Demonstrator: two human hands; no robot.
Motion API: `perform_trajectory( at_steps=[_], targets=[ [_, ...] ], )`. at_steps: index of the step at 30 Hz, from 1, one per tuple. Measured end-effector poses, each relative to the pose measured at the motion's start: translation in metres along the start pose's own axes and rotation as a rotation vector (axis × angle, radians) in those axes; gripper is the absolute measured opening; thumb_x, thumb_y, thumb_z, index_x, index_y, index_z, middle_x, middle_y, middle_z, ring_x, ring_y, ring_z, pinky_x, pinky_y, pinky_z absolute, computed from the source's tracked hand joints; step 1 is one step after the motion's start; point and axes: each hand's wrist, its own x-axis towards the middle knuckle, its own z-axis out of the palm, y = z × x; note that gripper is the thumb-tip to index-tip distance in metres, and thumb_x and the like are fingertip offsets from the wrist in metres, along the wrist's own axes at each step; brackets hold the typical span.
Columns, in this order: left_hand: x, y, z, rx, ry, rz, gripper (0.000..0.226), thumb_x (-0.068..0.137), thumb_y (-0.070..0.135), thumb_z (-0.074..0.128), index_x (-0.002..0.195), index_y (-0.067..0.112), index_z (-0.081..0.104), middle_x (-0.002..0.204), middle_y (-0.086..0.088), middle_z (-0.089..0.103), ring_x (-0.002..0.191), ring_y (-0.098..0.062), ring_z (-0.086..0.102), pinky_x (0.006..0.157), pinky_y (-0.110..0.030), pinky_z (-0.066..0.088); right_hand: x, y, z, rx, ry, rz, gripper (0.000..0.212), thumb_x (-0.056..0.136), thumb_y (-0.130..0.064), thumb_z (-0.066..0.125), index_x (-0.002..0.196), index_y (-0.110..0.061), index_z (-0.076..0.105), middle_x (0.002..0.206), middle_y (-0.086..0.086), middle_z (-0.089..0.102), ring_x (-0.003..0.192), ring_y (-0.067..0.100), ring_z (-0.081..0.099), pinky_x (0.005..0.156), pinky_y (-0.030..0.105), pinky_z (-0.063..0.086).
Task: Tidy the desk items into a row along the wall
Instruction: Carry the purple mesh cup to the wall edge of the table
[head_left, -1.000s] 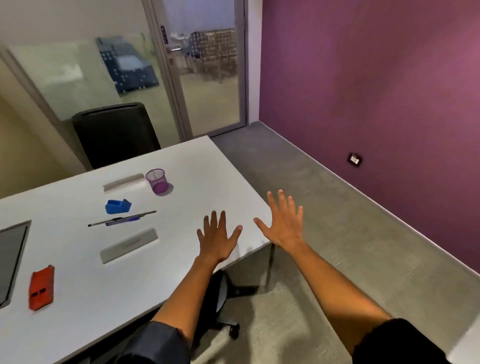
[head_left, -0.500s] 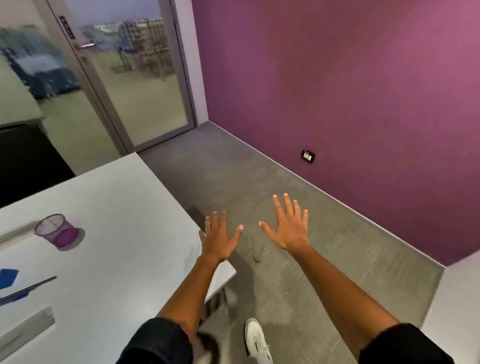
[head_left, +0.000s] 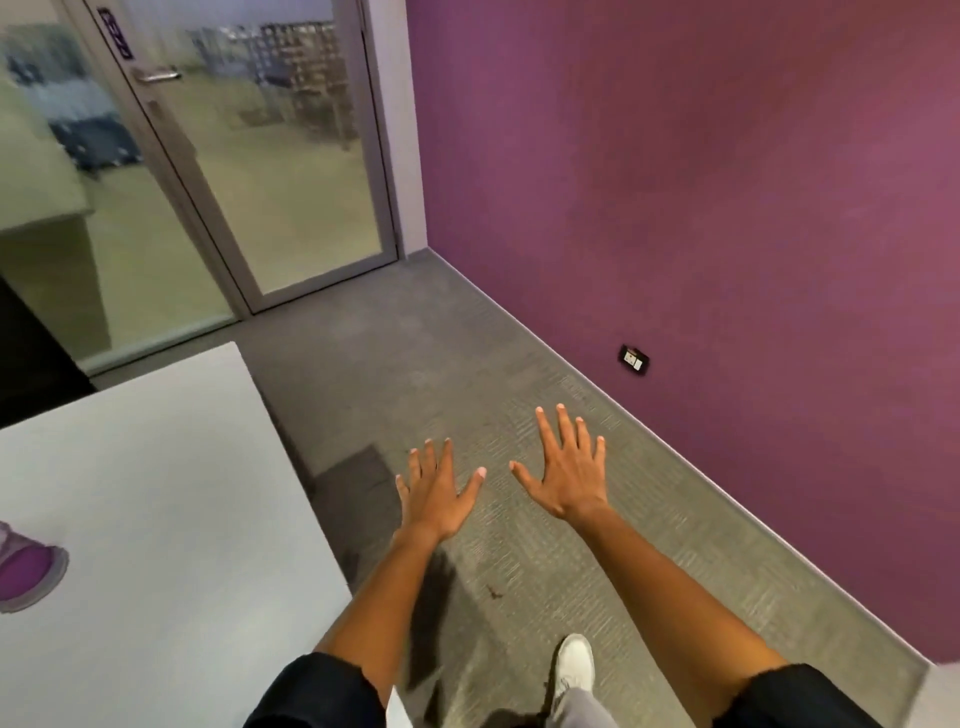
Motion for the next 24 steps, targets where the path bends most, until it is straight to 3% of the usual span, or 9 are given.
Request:
perform_trajectory(
  at_steps=[14, 24],
  targets=[
    [0.159, 0.028, -0.028, -0.089, 0.151, -0.324, 0.081, 0.089, 0.069, 0.03, 0.152, 0.024, 0.004, 0.161, -0.004, -0.005, 0.148, -0.027, -0.009, 0.116, -0.058, -0.001, 0.244, 0.005, -0.011, -0.046, -0.082, -0.34, 0.09, 0.083, -0.077, 0.026, 0.15, -0.032, -0.013, 0.161, 0.005, -0.012, 0.148, 0.033, -0.002, 0.117, 0.057, 0.004],
    [0.191, -0.07, -0.073, -0.183, 0.31, -0.58, 0.081, 0.088, 0.07, 0.028, 0.152, 0.025, 0.004, 0.161, -0.006, -0.003, 0.148, -0.03, -0.008, 0.116, -0.06, 0.003, 0.327, -0.143, 0.011, -0.021, -0.19, -0.651, 0.092, 0.081, -0.077, 0.036, 0.151, -0.033, -0.007, 0.161, 0.005, -0.009, 0.148, 0.034, -0.001, 0.116, 0.057, 0.005]
  ],
)
